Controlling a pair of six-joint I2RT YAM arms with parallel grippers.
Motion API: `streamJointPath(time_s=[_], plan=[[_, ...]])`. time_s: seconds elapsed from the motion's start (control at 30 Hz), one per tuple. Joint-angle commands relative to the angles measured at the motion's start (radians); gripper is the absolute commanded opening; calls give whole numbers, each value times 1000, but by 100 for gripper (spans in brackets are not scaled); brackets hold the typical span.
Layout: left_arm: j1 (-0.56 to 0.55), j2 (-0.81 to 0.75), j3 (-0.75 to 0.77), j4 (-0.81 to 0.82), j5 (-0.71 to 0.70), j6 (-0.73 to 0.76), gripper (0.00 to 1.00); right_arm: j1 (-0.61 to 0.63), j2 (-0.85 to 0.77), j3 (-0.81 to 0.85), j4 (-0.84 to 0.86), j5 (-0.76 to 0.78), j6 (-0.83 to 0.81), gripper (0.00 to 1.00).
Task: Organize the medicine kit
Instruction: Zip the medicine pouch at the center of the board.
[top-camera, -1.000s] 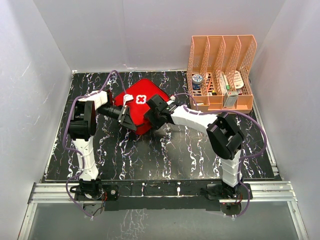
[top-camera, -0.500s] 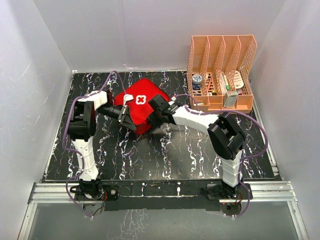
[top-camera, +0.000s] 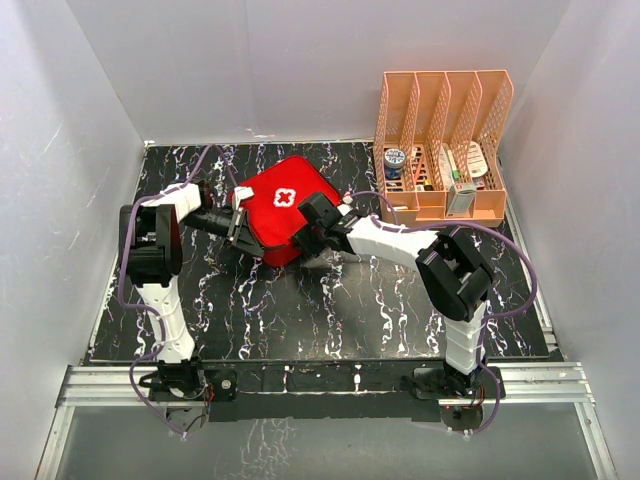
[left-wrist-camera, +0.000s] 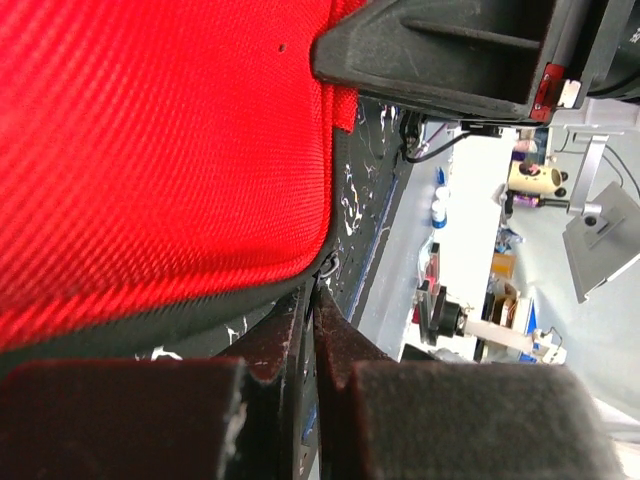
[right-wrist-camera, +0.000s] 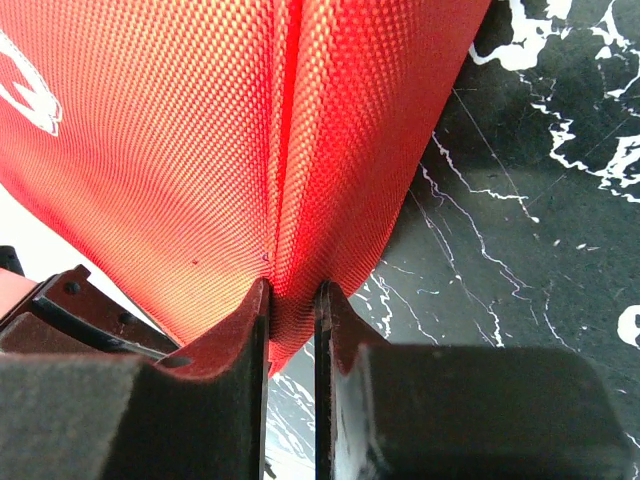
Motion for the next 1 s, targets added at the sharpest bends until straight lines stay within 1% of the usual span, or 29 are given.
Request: streamJointPath(time_s=[0.0,0.2,0.37,0.53,0.6,0.63,0.67,0.7,0.77,0.8,0.83,0.87,0.93,0.97], plan=[[76,-10,18,158,-164,-16,0,-3,-20,-39,-117,27,-48,0],[122,38,116,169,-182,-48,0,-6,-30,-41,-128,39,-72,0],[144,85,199,157,-199,-40,0,-8,-32,-52,-122,35,-81,0],[144,115,240,154,-206,-45,0,-10,-20,-24,-125,42,-122,0],[144,118,243,133,-196,-34,0,-12,-16,-15,-82,29,-168,0],[142,118,239,118,-190,-25,0,-11,-15,-6,-50,24,-196,6],[143,113,232,105,-186,-17,0,-11,-13,8,-27,18,-221,14],[143,103,218,95,-183,-9,0,-11,-11,27,-6,19,-250,20],[143,76,183,84,-175,1,0,-11,4,73,22,12,-300,27],[142,60,164,78,-161,7,0,-11,16,97,26,8,-317,28],[138,47,149,64,-153,20,0,-11,32,117,26,3,-326,27],[135,32,131,51,-147,29,0,-11,46,131,26,-3,-333,22],[129,3,98,28,-136,51,0,-11,71,145,22,-7,-337,4],[128,-9,82,15,-133,60,0,-12,77,145,21,-7,-336,0]])
